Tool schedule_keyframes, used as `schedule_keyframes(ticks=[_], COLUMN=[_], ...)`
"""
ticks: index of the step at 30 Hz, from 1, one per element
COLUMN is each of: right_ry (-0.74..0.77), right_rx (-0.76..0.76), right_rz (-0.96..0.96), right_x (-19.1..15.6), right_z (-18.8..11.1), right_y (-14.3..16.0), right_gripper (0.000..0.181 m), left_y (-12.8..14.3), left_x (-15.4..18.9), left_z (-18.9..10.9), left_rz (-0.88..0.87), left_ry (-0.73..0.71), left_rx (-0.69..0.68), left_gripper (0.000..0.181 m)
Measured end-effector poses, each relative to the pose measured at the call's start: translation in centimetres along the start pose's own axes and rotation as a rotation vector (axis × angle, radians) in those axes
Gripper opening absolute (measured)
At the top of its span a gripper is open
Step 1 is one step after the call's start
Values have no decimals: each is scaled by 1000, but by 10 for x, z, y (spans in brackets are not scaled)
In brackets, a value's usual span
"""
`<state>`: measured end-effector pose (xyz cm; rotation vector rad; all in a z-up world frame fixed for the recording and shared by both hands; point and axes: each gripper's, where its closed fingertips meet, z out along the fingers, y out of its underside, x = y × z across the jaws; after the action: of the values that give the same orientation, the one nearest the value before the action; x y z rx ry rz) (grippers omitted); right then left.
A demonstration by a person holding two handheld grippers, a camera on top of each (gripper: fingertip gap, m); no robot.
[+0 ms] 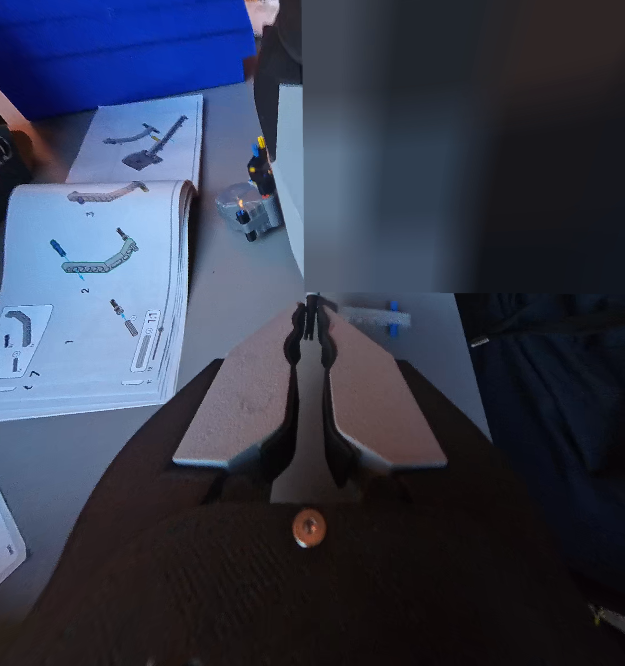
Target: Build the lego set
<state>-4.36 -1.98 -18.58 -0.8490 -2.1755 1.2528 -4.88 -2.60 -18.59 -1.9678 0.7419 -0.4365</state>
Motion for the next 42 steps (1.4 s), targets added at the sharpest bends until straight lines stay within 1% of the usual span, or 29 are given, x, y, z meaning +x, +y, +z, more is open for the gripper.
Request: schedule_keyframes(ticks=[1,2,4,5,7,10,11,12,15,16,18,21,27,32,39,42], right_ry=[-12,-25,-17,1,26,42,53,53,37,23,-16,-14,-40,-37,-23,-25], right_rx=[15,20,-51,-85,-88,-108,-91,-62,-9,-15,-22,-23,-28,-62,-58,-87], right_rz=[-6,-11,-35,-64,-98,-67,-64,-68,-89,-90,-97,-117,-117,-106,-68,-59], right_x=[-3,-5,-5,-4,-3,4,7,8,6,5,-2,-3,-7,-5,-4,-4], right_z=[0,2,6,7,5,-1,-3,-6,-8,-7,-4,0,1,2,3,5], right_y=[-3,-4,5,11,13,18,16,10,-3,-3,-3,-4,-1,7,8,11], right_gripper=[3,3,0,0,0,0,10,17,20,19,11,11,4,4,4,3], left_y=[5,10,19,20,16,8,7,6,7,7,7,10,11,-1,2,5], left_x=[2,4,7,8,7,3,3,3,5,6,6,10,8,4,3,3], left_z=[4,9,16,16,14,8,7,7,7,7,7,8,7,0,2,3], left_rz=[12,39,96,106,95,32,13,4,9,12,9,2,-17,-37,-20,-10], left_ry=[3,3,-7,-8,-15,5,16,26,38,39,42,64,53,38,18,6], left_rx=[-42,-83,-154,-162,-134,-71,-62,-57,-65,-66,-69,-90,-87,2,-14,-37], left_gripper=[4,4,5,5,4,4,4,4,4,4,4,4,4,4,4,4])
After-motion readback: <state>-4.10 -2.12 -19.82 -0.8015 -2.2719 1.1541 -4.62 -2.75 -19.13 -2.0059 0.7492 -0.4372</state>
